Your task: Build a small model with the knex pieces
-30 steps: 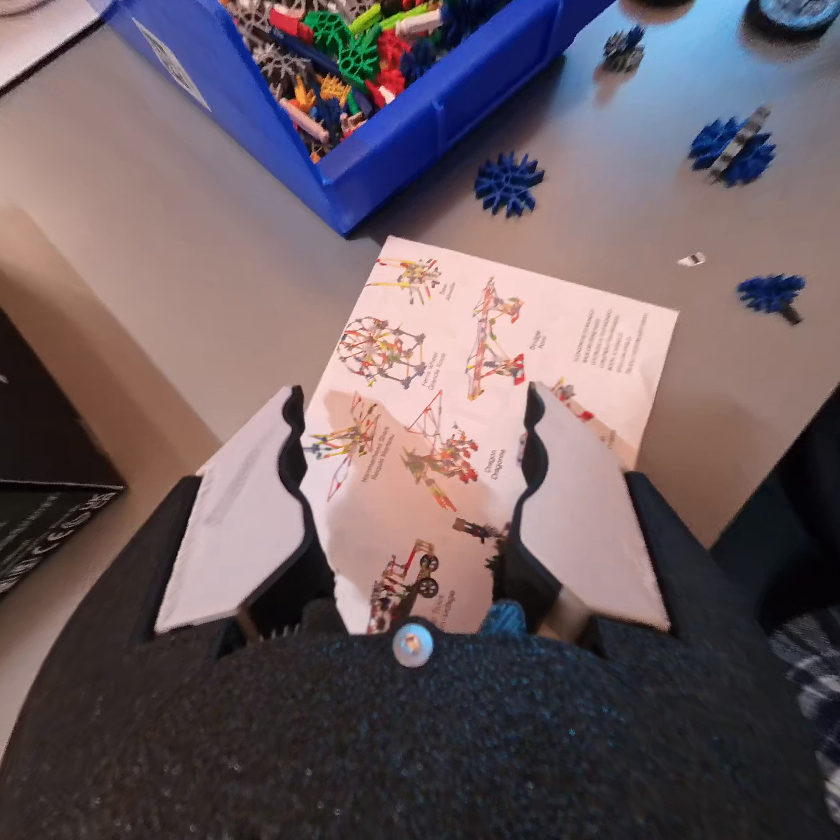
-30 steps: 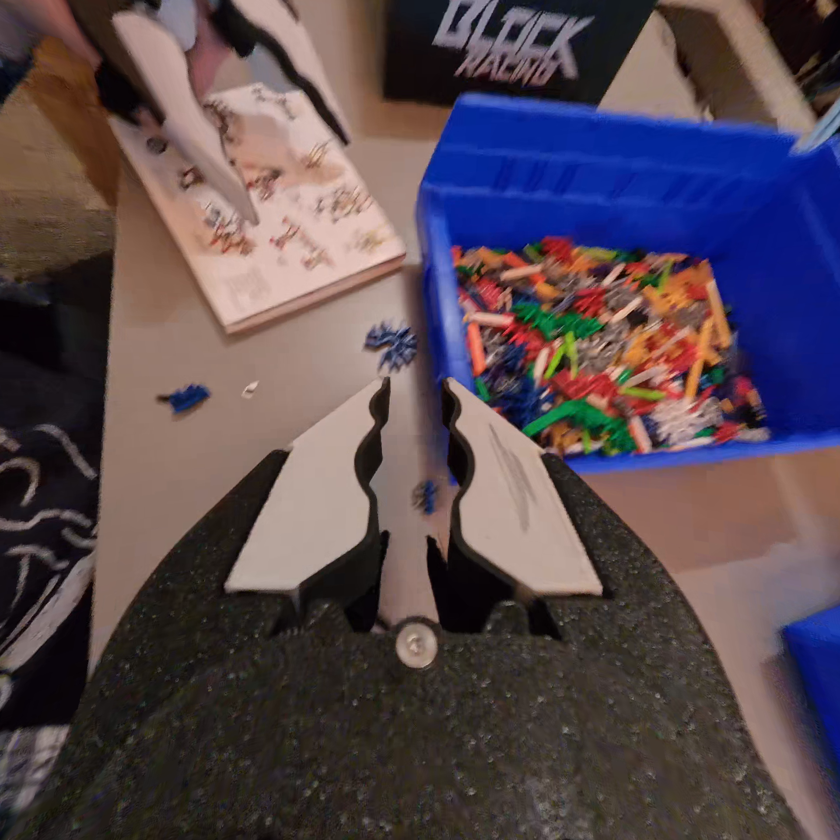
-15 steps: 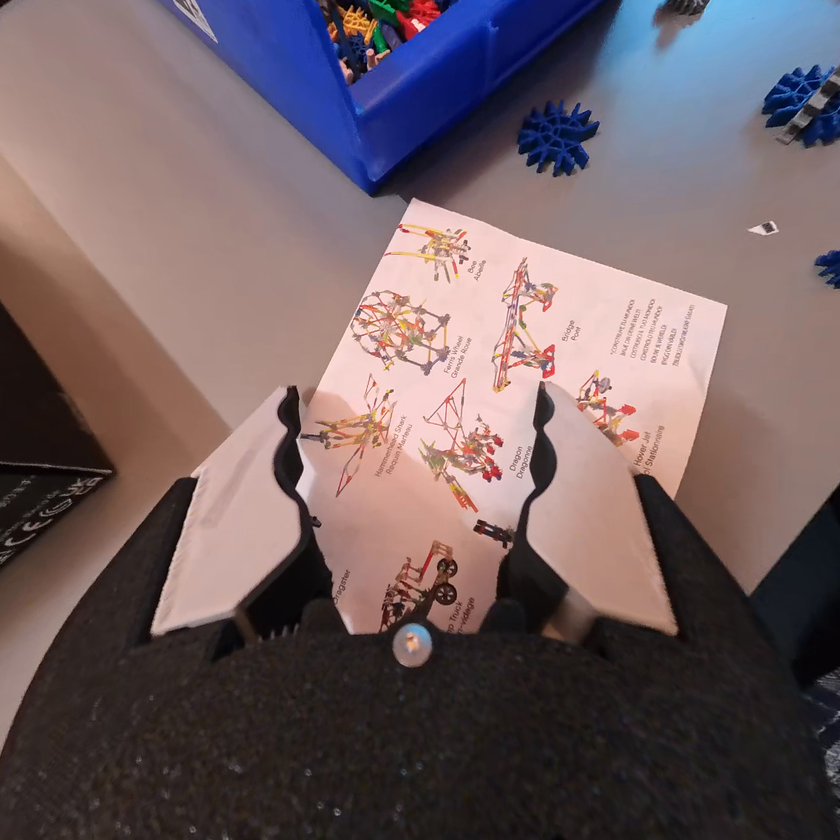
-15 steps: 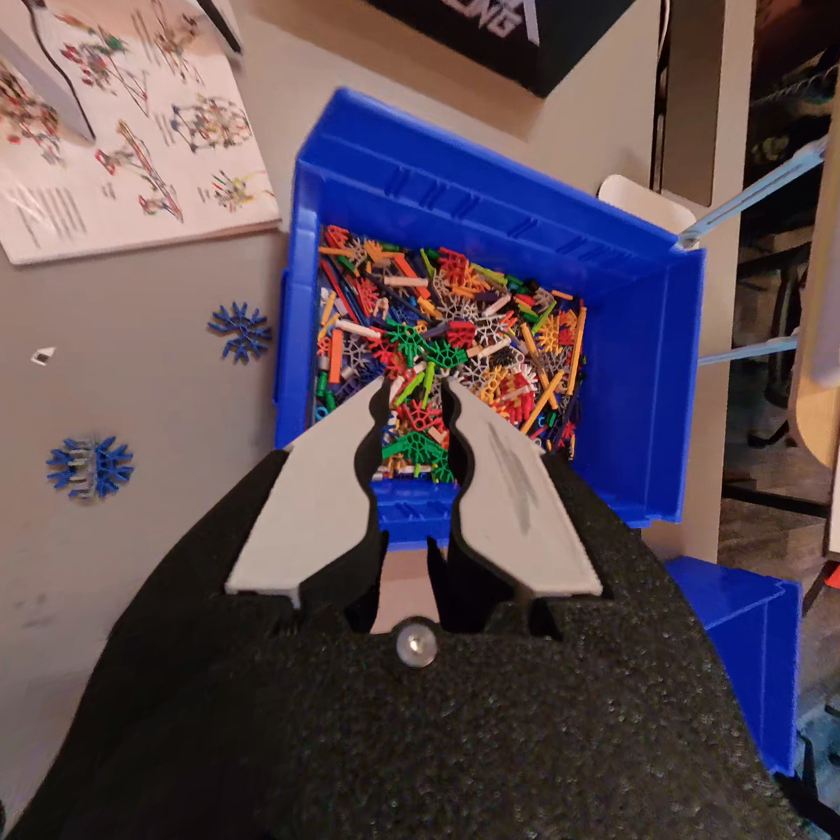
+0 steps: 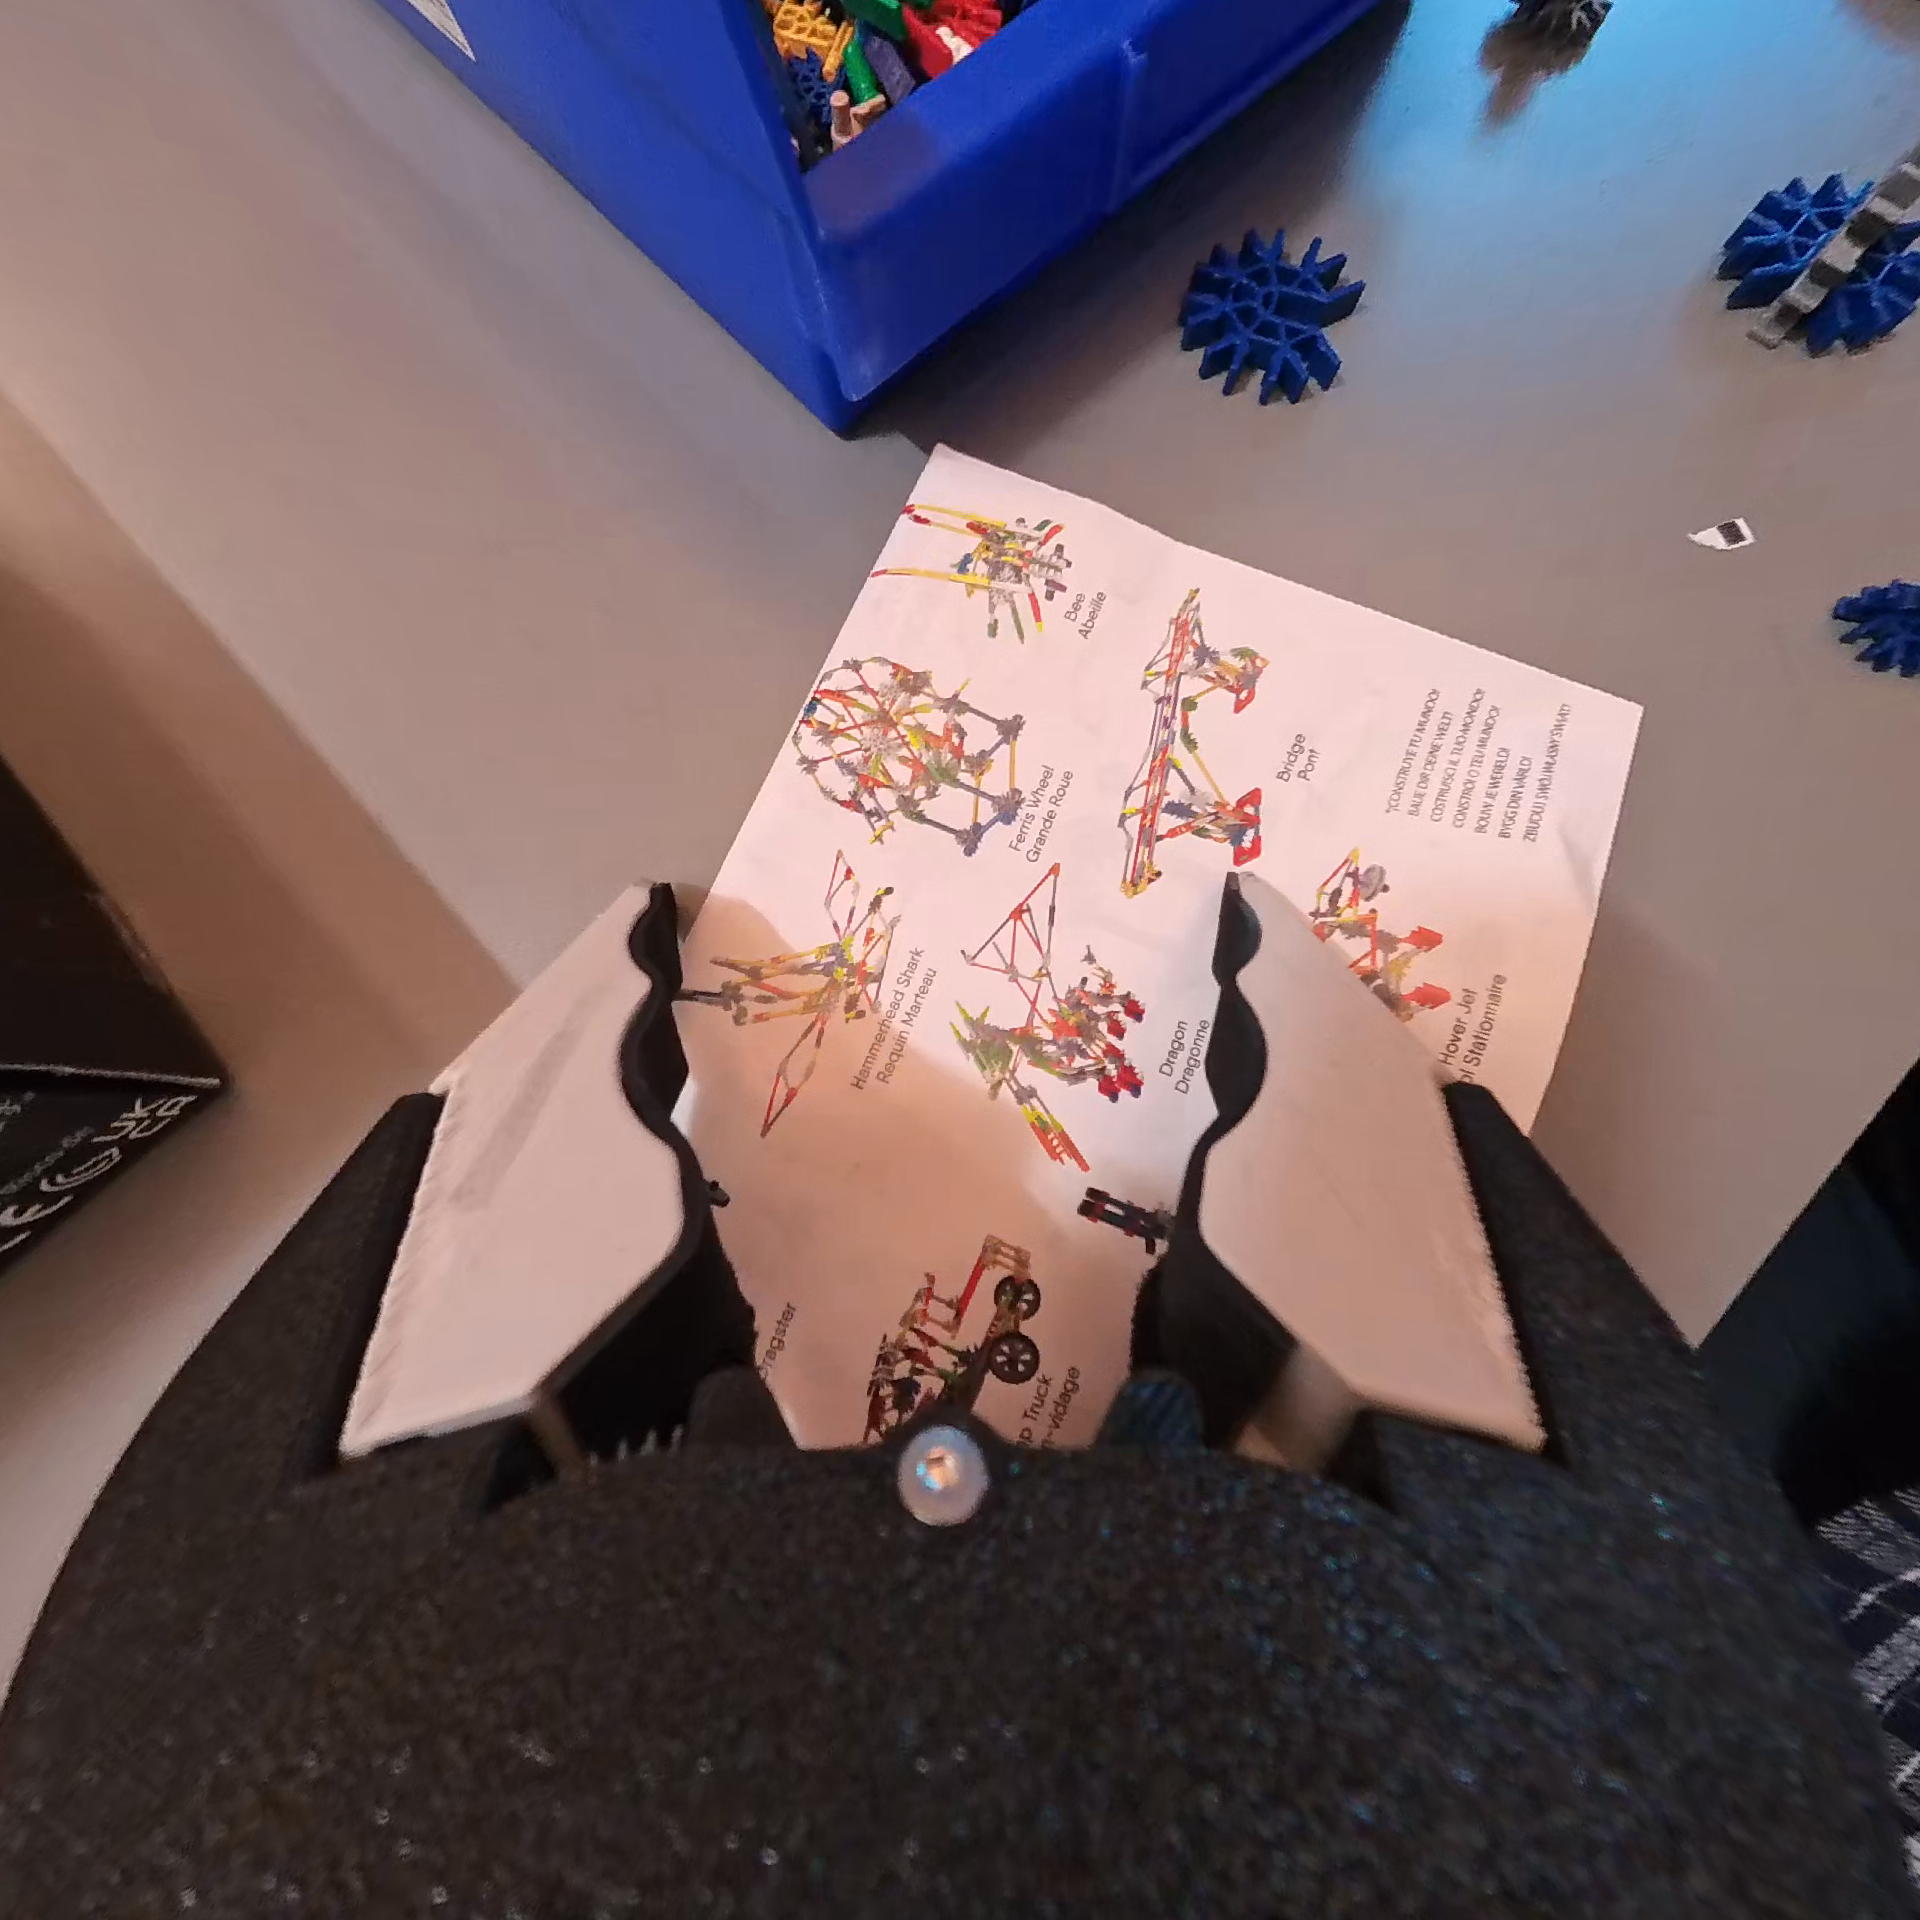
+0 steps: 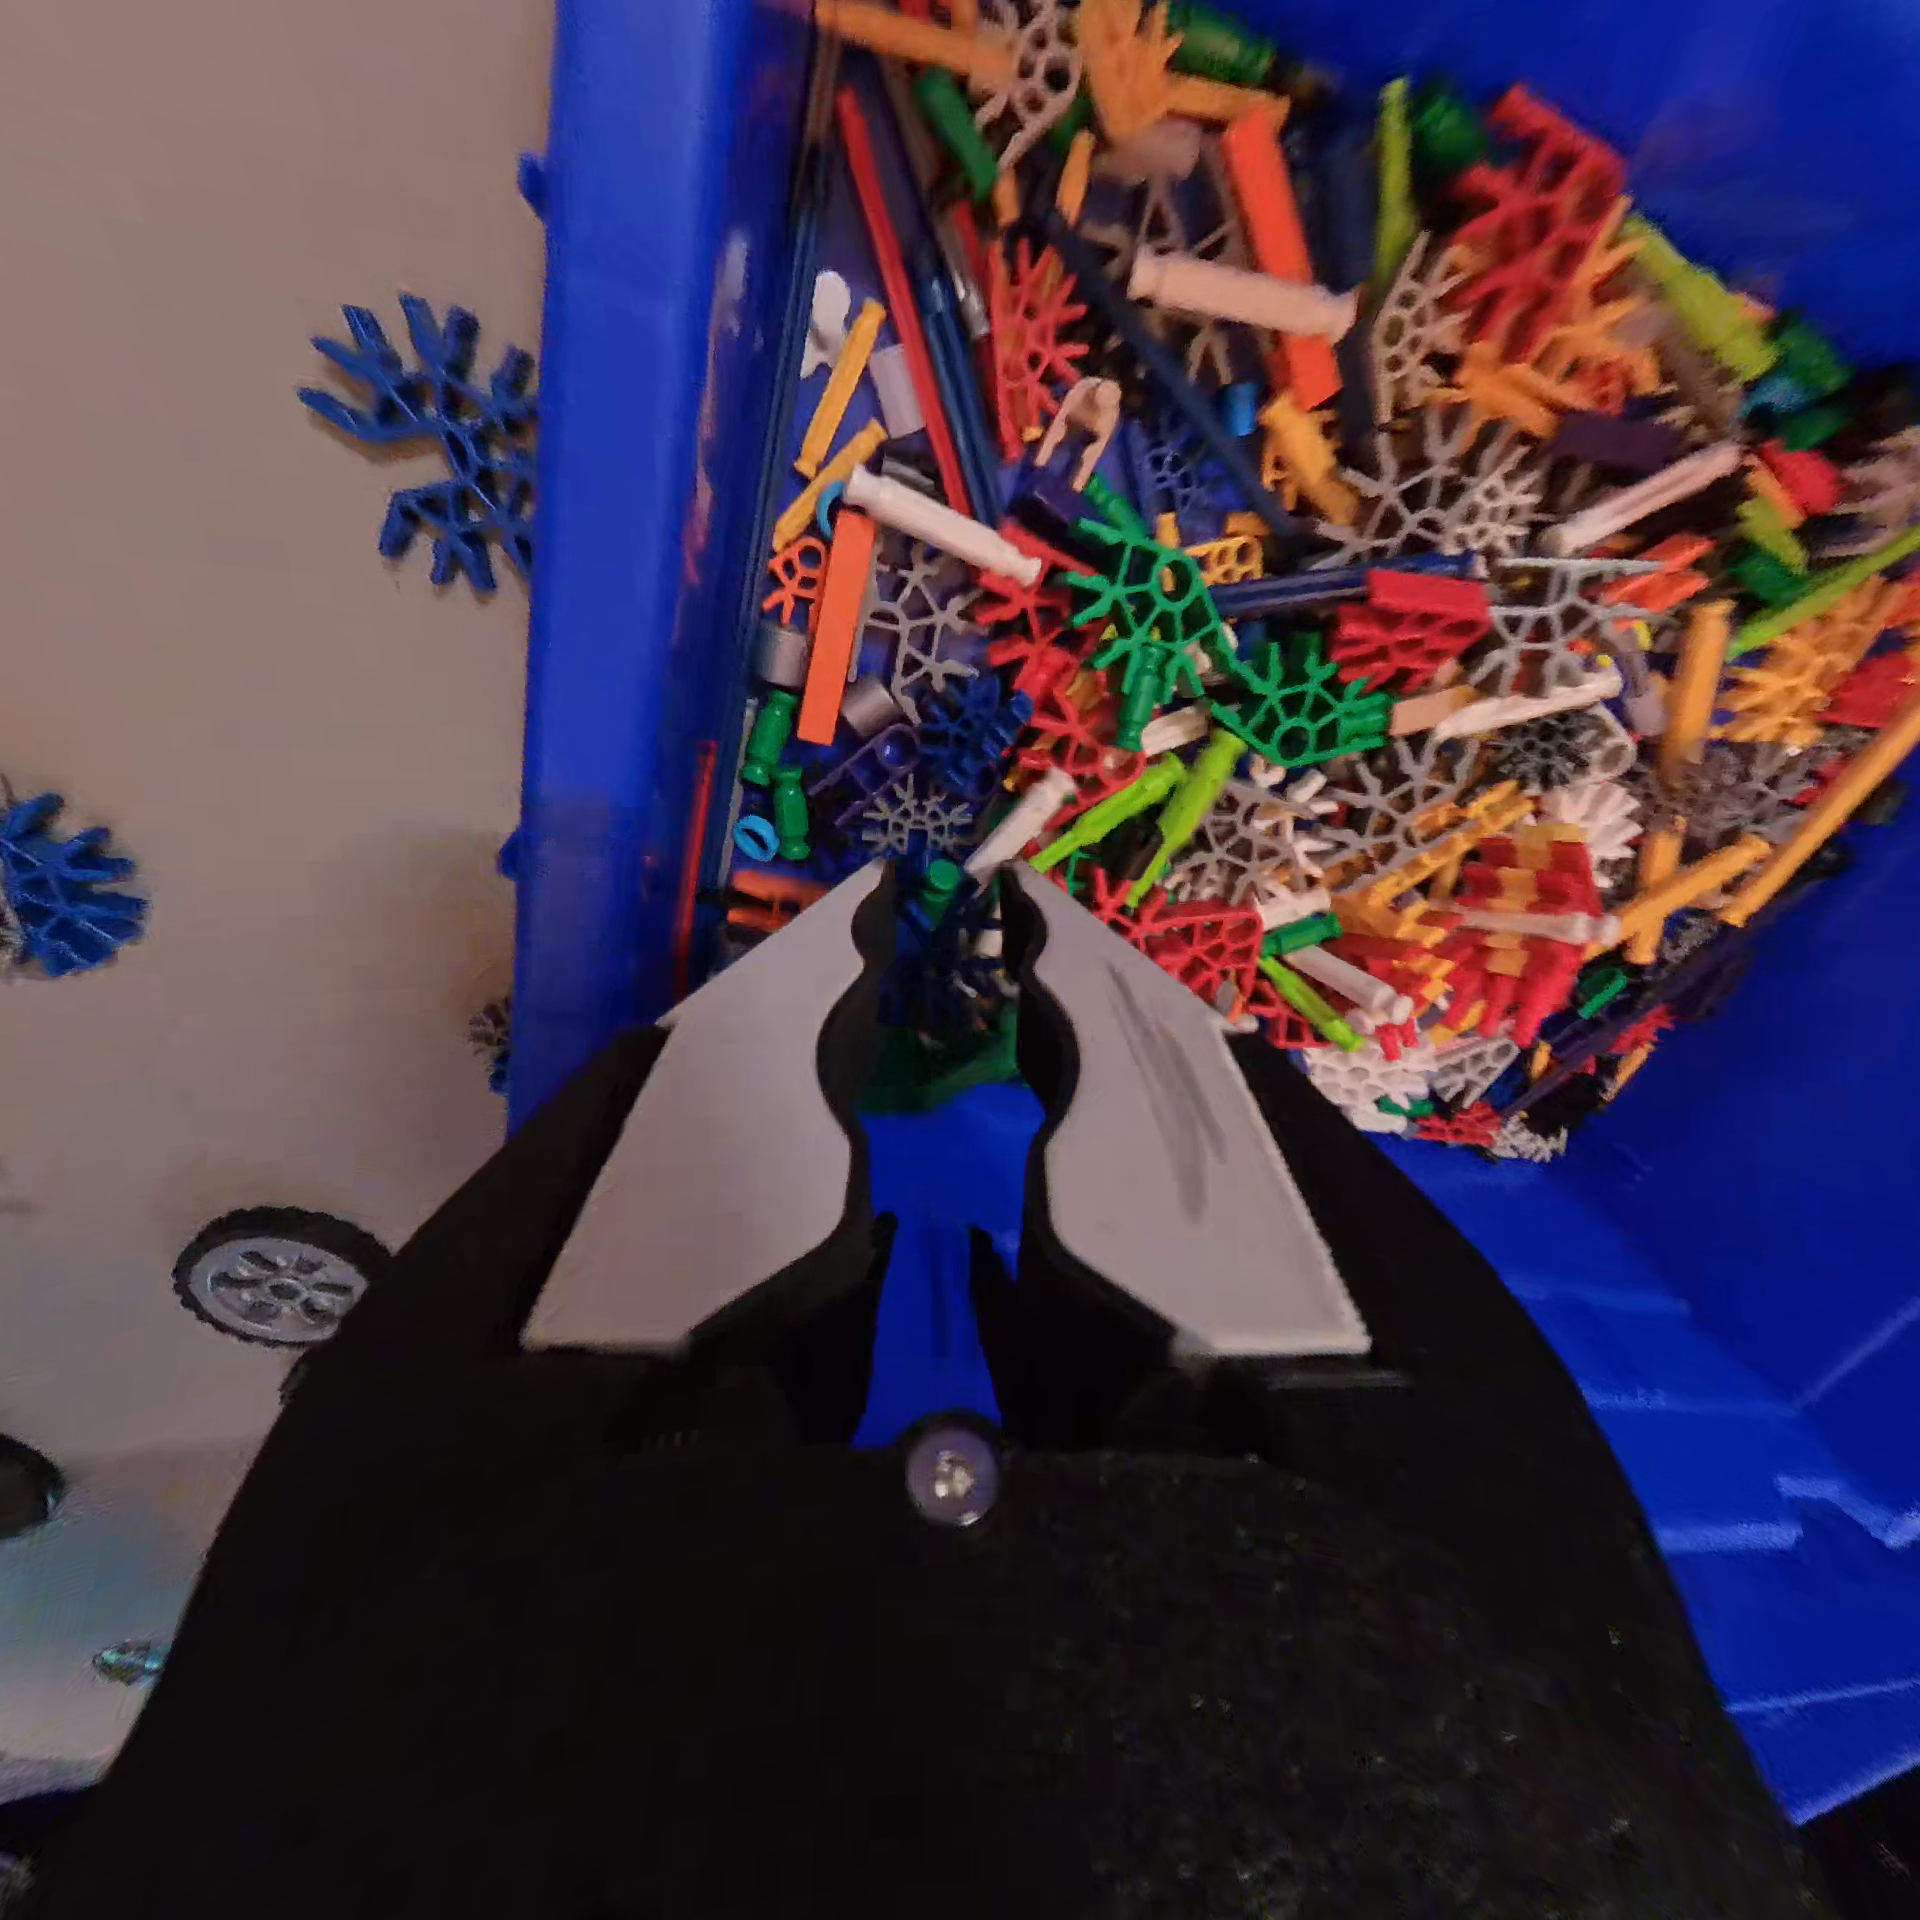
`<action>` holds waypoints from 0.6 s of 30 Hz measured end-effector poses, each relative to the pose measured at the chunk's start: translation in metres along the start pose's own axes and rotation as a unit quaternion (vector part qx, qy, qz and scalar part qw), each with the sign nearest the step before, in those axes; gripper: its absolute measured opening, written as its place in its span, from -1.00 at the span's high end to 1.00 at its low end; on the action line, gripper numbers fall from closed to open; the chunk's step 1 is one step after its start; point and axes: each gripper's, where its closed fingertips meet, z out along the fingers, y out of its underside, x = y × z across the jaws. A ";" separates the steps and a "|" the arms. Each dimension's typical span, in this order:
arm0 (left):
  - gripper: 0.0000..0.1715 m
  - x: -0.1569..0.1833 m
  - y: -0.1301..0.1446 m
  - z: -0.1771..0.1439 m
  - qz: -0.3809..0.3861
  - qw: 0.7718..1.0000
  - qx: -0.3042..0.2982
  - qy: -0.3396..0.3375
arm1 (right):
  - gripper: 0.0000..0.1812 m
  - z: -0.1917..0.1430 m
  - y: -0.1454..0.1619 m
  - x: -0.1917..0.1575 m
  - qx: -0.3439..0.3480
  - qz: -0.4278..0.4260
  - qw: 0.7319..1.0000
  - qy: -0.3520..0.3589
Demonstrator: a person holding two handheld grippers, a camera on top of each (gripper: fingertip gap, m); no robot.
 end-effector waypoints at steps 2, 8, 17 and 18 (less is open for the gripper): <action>-0.18 0.000 0.000 0.000 0.001 1.000 0.001 -0.001 | 0.87 0.001 0.002 0.004 -0.006 -0.004 1.000 0.000; -0.18 0.000 -0.001 0.000 0.002 1.000 0.004 -0.004 | 0.78 -0.019 0.011 0.054 0.000 0.051 0.996 0.071; -0.18 0.000 0.000 0.001 -0.003 1.000 0.002 0.000 | 0.80 -0.017 -0.041 0.052 0.095 0.098 0.991 0.001; -0.18 0.000 0.000 0.001 -0.004 1.000 0.001 0.001 | 0.80 -0.011 -0.044 0.049 0.093 0.106 0.990 -0.012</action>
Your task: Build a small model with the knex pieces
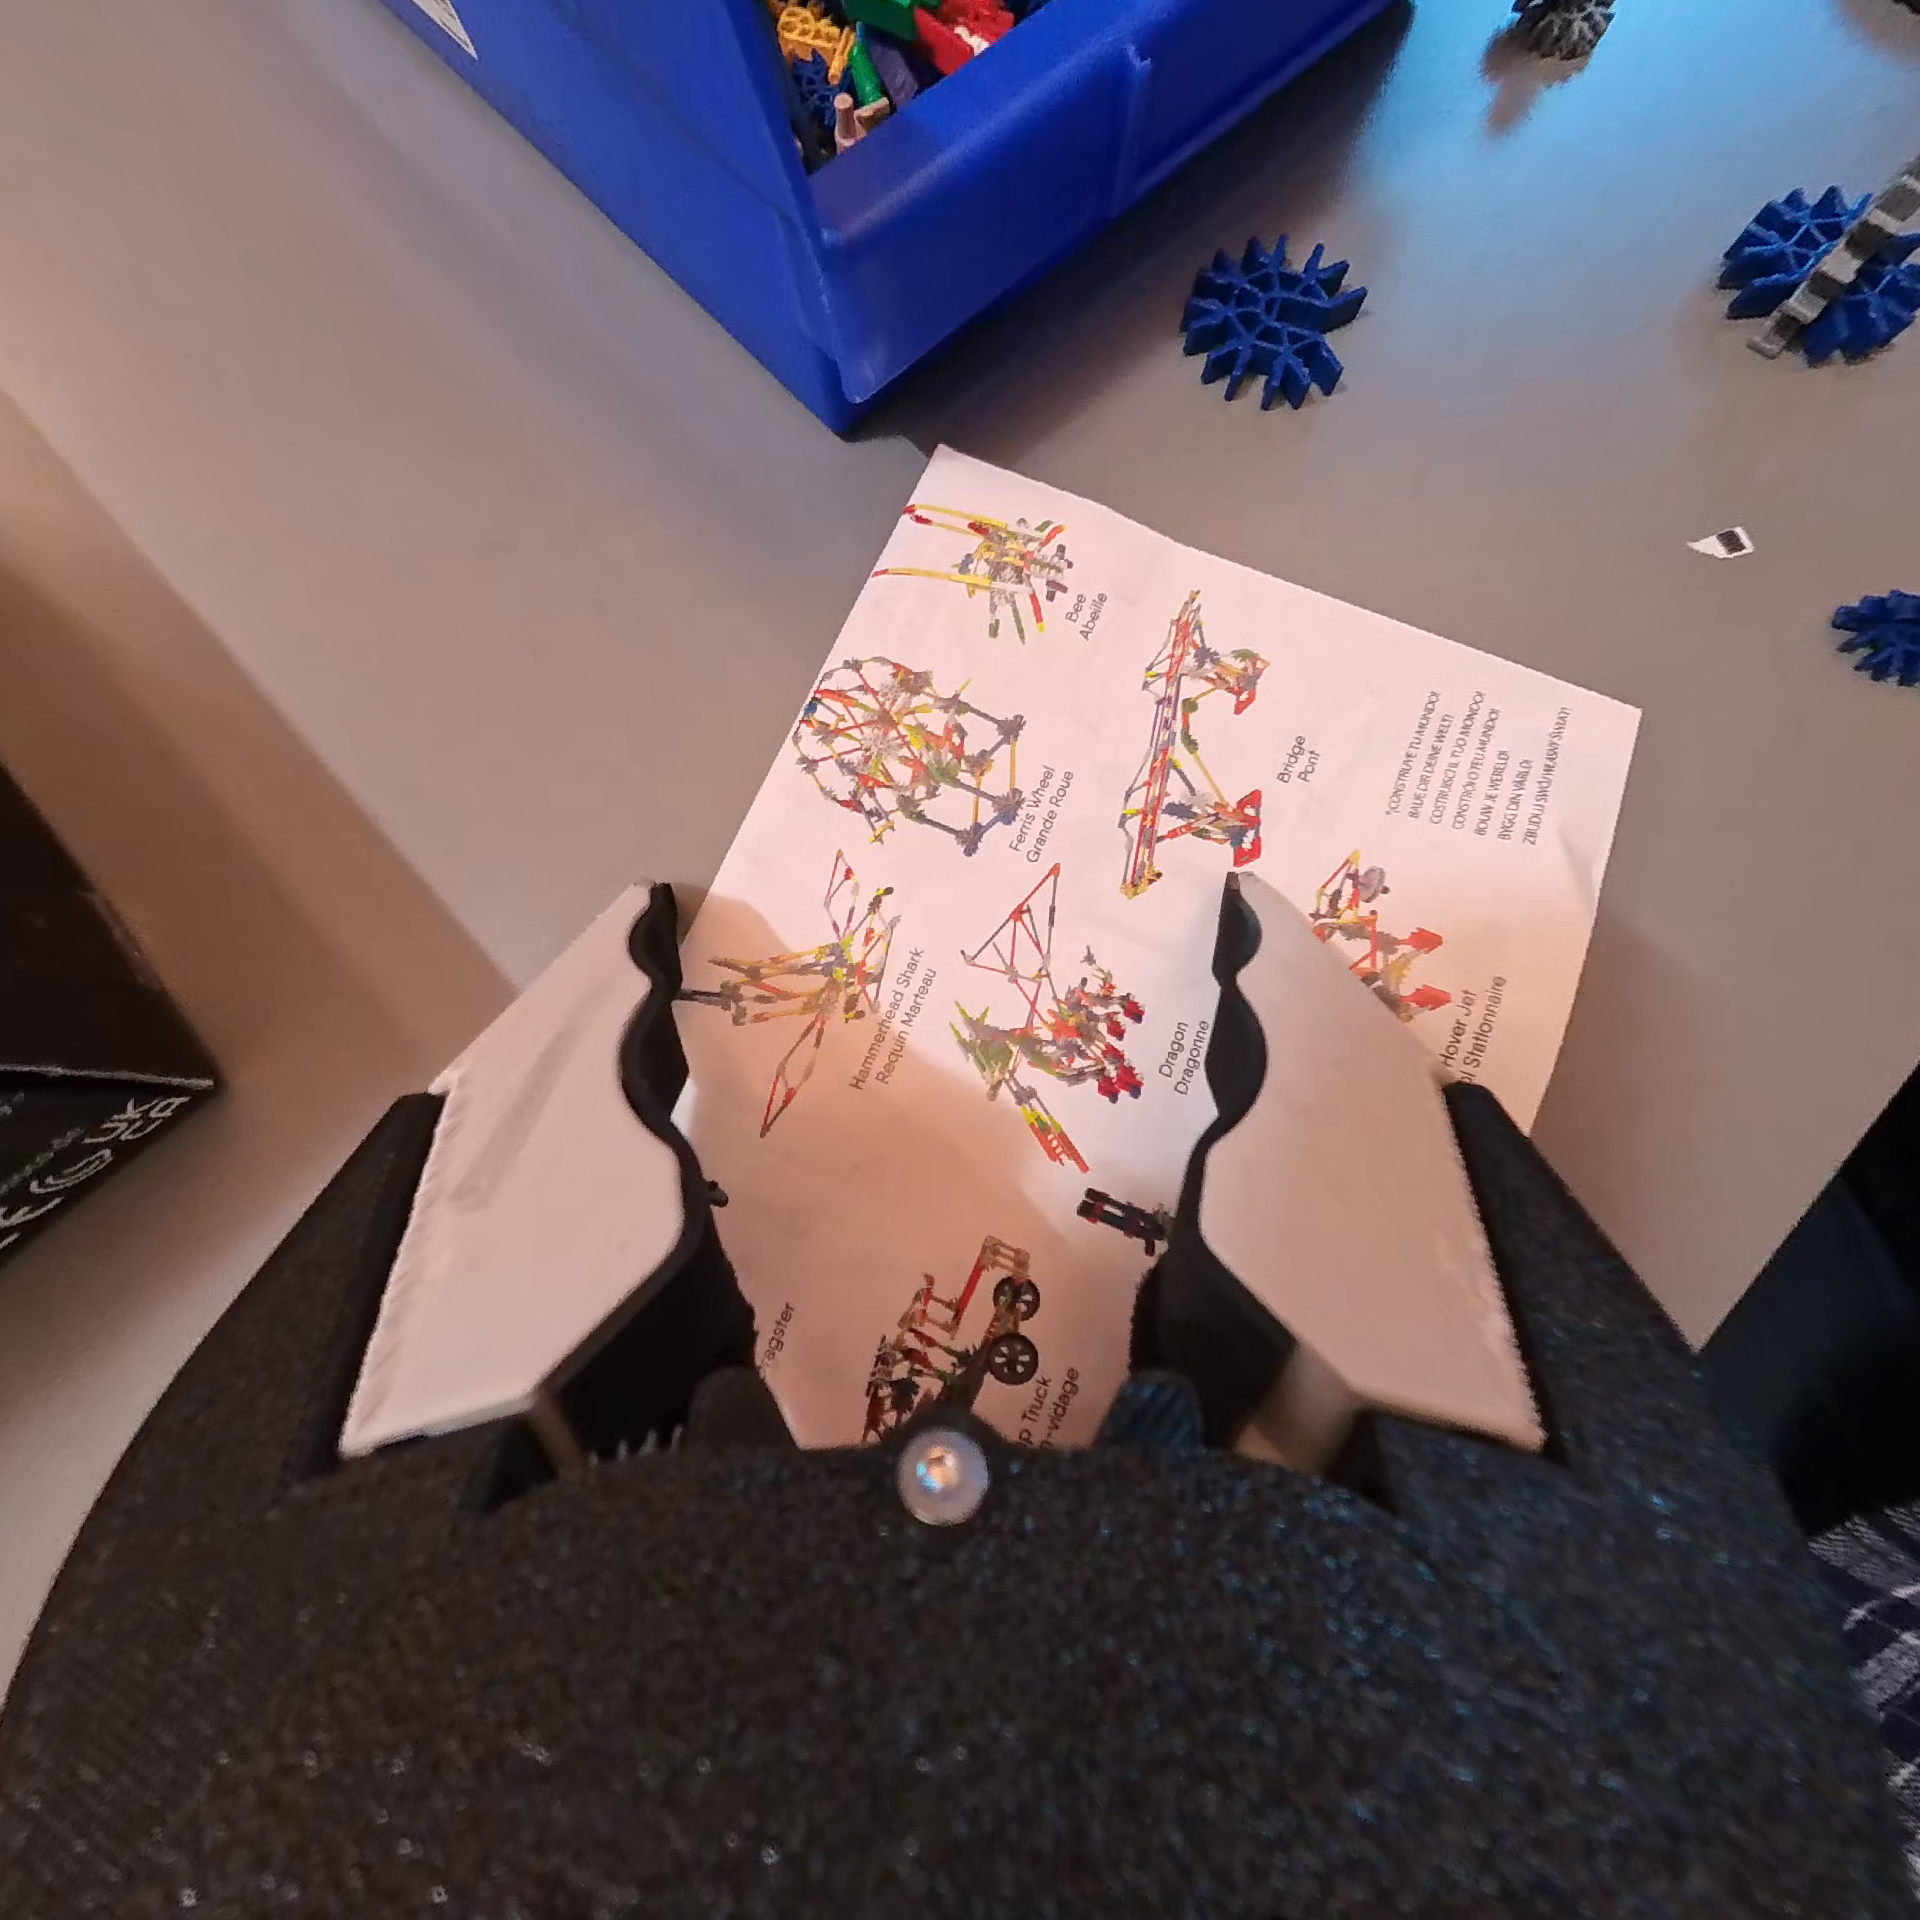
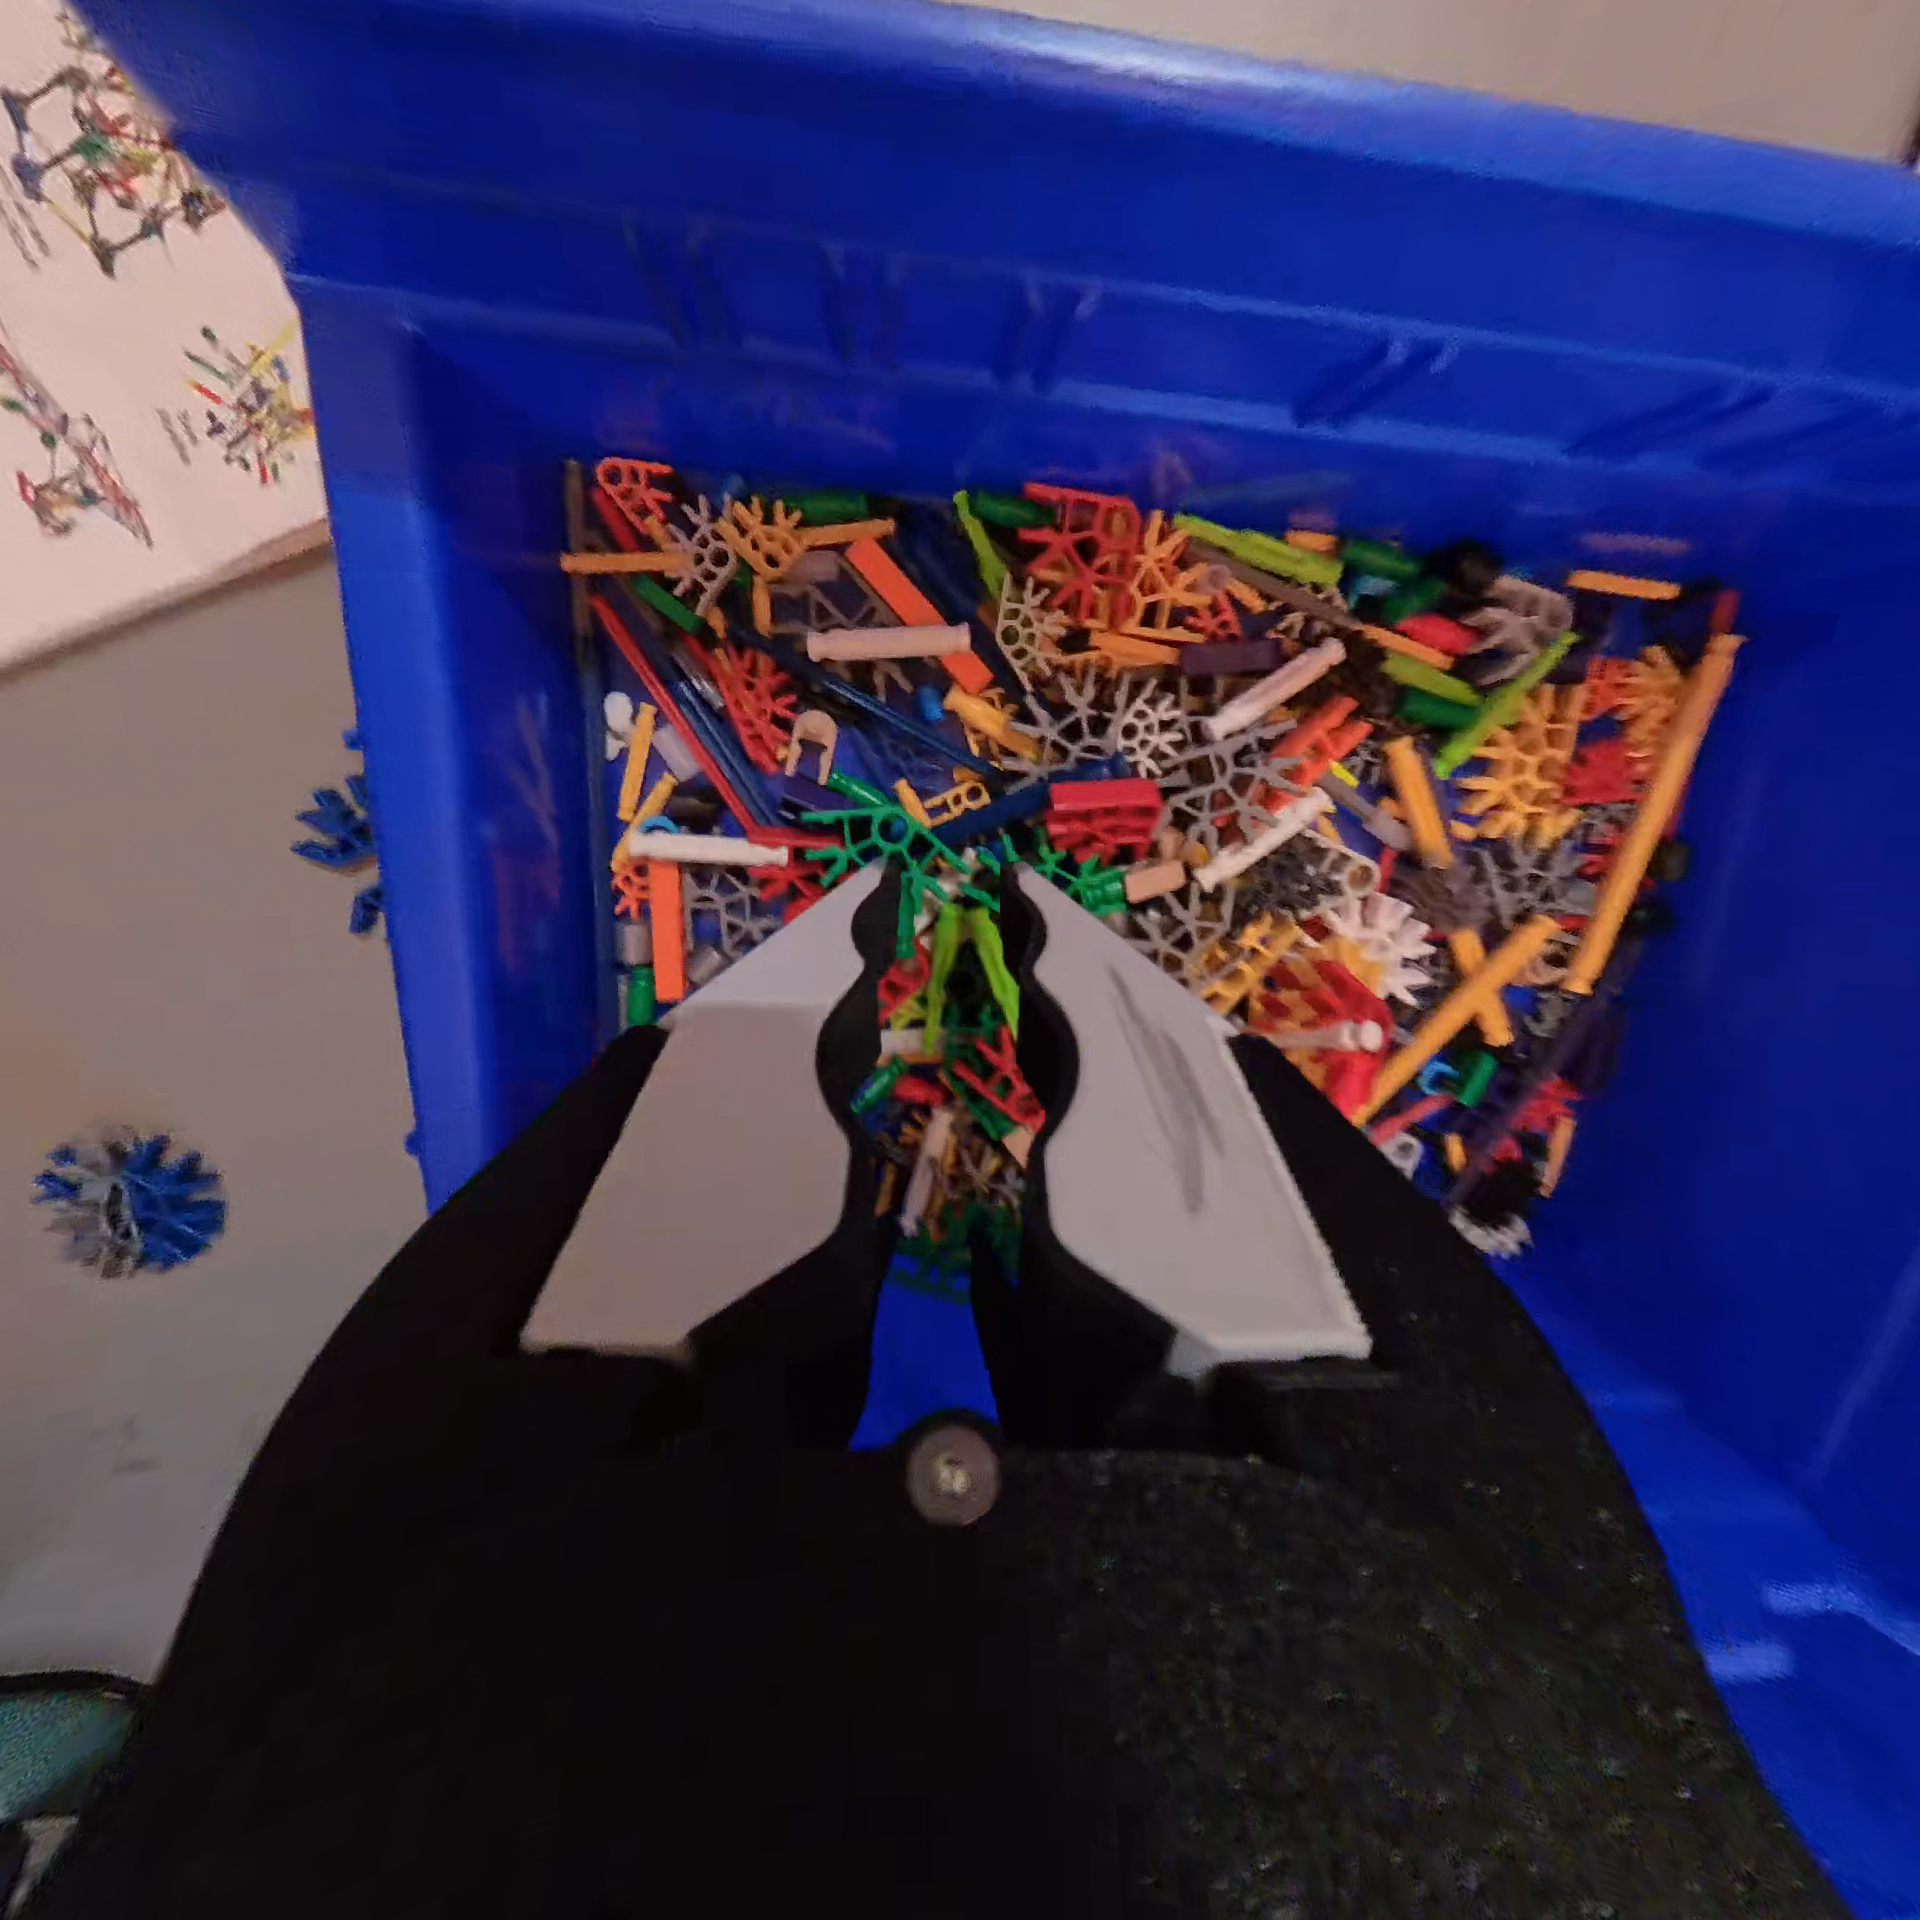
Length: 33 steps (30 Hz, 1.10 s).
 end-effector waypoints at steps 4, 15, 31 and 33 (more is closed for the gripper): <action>-0.18 0.000 0.000 0.000 0.000 1.000 0.000 0.000 | 0.80 0.021 -0.001 0.007 -0.008 0.055 0.998 -0.003; -0.18 0.000 0.000 0.000 0.002 1.000 0.003 -0.003 | 0.94 0.026 -0.007 0.017 0.002 0.053 0.998 0.021; -0.18 0.000 -0.001 -0.001 0.008 1.000 0.006 -0.008 | 0.94 -0.084 -0.031 -0.022 0.198 0.060 0.978 0.015; -0.19 0.000 -0.001 -0.001 0.009 1.000 0.007 -0.011 | 0.95 -0.099 -0.029 -0.039 0.219 0.056 0.974 0.017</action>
